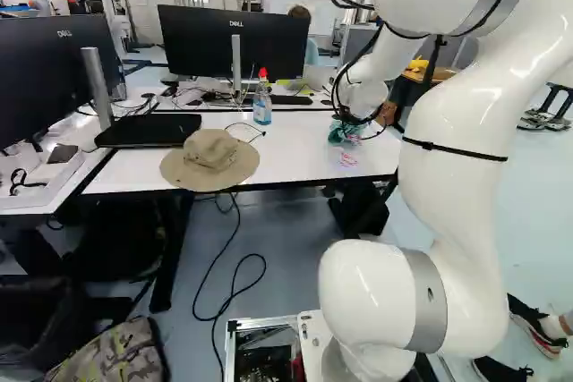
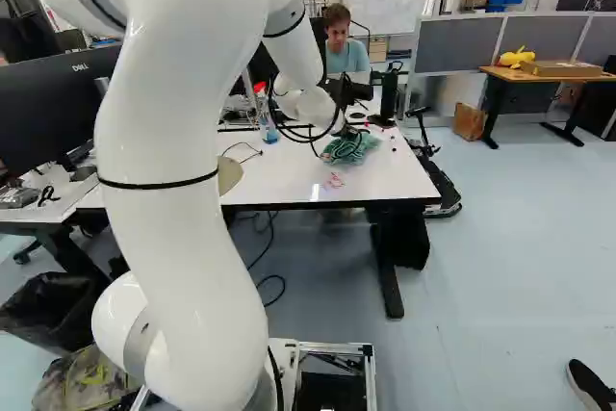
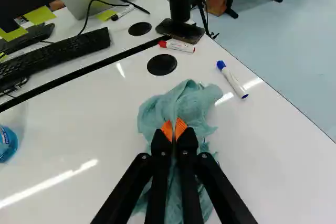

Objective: Clean the table with the green towel

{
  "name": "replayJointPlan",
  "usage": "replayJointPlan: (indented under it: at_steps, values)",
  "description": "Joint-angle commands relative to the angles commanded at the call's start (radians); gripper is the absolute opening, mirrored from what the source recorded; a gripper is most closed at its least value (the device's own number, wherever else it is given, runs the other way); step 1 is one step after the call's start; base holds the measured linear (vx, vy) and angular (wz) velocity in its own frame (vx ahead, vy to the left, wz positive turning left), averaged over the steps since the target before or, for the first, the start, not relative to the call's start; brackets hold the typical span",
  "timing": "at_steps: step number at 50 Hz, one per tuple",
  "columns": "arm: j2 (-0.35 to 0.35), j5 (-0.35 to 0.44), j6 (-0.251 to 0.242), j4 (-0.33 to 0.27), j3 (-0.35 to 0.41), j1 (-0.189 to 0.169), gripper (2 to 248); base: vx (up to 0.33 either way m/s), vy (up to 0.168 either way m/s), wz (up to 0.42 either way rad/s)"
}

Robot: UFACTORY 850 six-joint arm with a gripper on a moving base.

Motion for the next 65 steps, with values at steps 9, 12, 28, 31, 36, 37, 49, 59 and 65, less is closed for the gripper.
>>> replayJointPlan:
  at_steps: [9,12,28,31,36,37,49,59,65]
  values:
    - [0.000,-0.038,0.000,0.000,0.000,0.000,27,0.000,0.000,0.000]
    - [0.000,-0.052,0.000,0.000,0.000,0.000,27,0.000,0.000,0.000]
    - [0.000,-0.127,0.000,0.000,0.000,0.000,27,0.000,0.000,0.000]
    - [0.000,-0.142,0.000,0.000,0.000,0.000,27,0.000,0.000,0.000]
    - [0.000,-0.164,0.000,0.000,0.000,0.000,27,0.000,0.000,0.000]
    - [0.000,-0.168,0.000,0.000,0.000,0.000,27,0.000,0.000,0.000]
    - [0.000,-0.198,0.000,0.000,0.000,0.000,27,0.000,0.000,0.000]
    - [0.008,-0.198,0.000,0.000,0.010,-0.003,27,0.000,0.000,0.000]
    - [0.021,-0.198,0.000,0.000,0.026,-0.014,27,0.000,0.000,0.000]
